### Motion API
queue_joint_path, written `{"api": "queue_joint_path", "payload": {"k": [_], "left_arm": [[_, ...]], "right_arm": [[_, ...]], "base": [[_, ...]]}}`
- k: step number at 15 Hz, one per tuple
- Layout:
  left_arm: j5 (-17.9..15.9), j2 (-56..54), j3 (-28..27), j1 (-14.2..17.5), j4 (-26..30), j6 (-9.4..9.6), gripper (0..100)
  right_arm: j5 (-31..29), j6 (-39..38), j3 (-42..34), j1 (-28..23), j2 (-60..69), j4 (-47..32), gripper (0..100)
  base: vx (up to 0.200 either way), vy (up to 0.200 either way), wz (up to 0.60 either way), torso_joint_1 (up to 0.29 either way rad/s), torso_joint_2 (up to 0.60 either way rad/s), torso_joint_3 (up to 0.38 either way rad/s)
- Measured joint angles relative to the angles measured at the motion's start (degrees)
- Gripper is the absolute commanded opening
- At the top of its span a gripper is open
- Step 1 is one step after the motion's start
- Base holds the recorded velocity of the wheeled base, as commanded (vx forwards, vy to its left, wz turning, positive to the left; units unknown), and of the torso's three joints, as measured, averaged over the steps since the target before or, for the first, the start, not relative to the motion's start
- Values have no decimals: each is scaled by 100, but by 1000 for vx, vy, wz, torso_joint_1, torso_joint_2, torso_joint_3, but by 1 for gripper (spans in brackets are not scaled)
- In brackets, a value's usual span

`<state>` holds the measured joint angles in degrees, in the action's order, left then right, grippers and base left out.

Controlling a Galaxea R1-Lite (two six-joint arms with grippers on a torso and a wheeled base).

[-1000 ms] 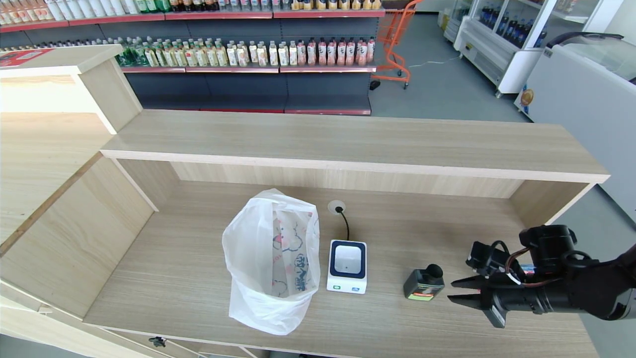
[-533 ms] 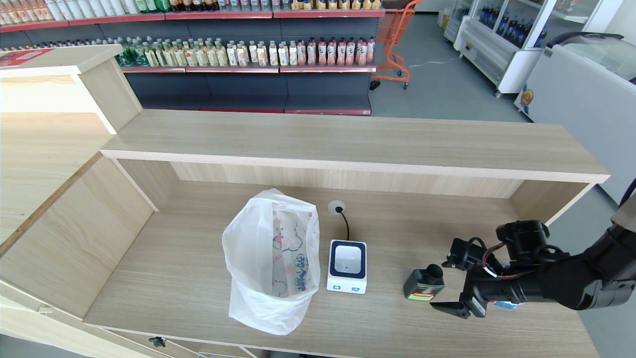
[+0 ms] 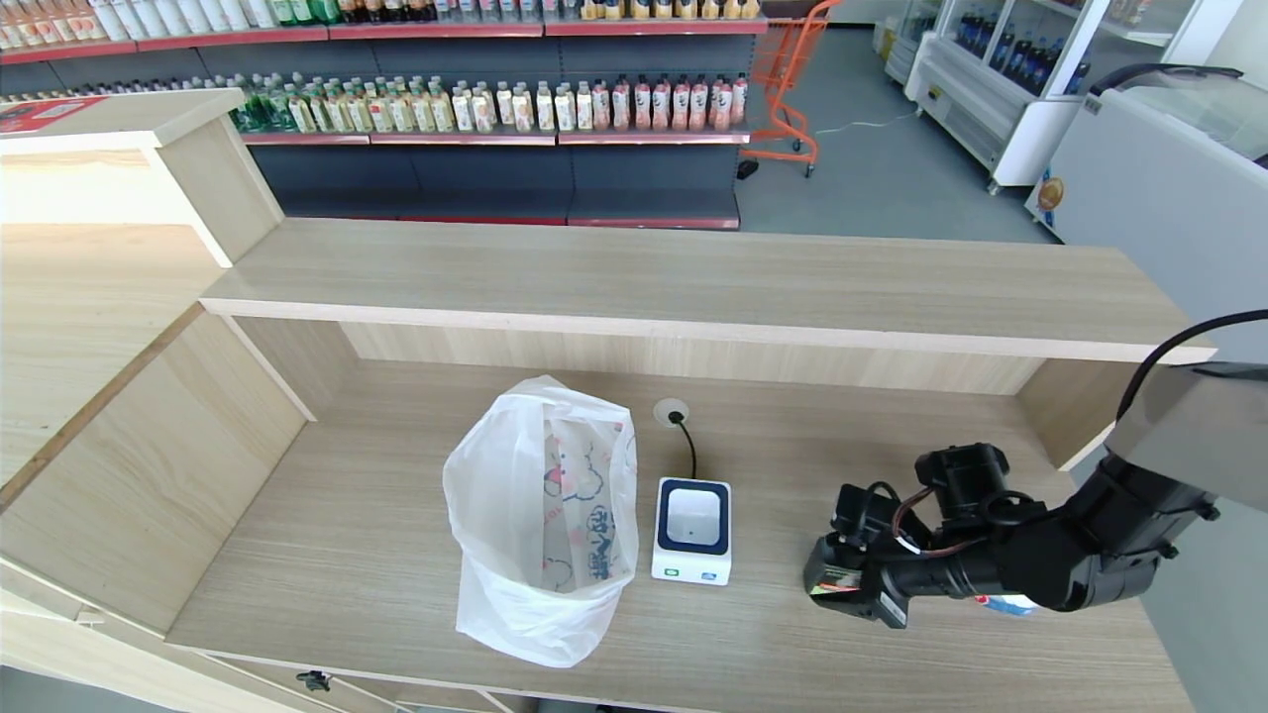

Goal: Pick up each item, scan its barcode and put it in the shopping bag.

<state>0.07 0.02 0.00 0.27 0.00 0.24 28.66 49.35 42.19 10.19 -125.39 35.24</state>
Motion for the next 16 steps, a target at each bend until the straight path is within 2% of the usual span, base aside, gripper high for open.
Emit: {"api": "queue_joint_path", "payload": {"k": [4, 6, 9, 11, 12, 14, 16], "left_arm": [[0, 0, 0, -6, 0, 2, 100], [0, 0, 0, -5, 0, 0, 100], [0, 0, 0, 0, 0, 0, 100], [0, 0, 0, 0, 0, 0, 100], [0, 0, 0, -2, 0, 2, 100], [0, 0, 0, -5, 2, 2, 100], [-2, 0, 0, -5, 0, 2, 100]], "right_arm": [[10, -66, -50, 20, 50, 83, 0], [40, -402, -149, -16, 382, 89, 0], [38, -1042, -556, -256, 1282, 96, 0], [29, -805, -1047, -595, 2217, 127, 0], [32, -277, -1262, -777, 2638, 149, 0], [134, 1919, -1629, -1101, 3462, 217, 0], [577, 4034, -1803, -1250, 4006, 494, 0]], "base": [[0, 0, 0, 0, 0, 0], [0, 0, 0, 0, 0, 0], [0, 0, 0, 0, 0, 0], [0, 0, 0, 0, 0, 0], [0, 0, 0, 0, 0, 0], [0, 0, 0, 0, 0, 0], [0, 0, 0, 0, 0, 0]]}}
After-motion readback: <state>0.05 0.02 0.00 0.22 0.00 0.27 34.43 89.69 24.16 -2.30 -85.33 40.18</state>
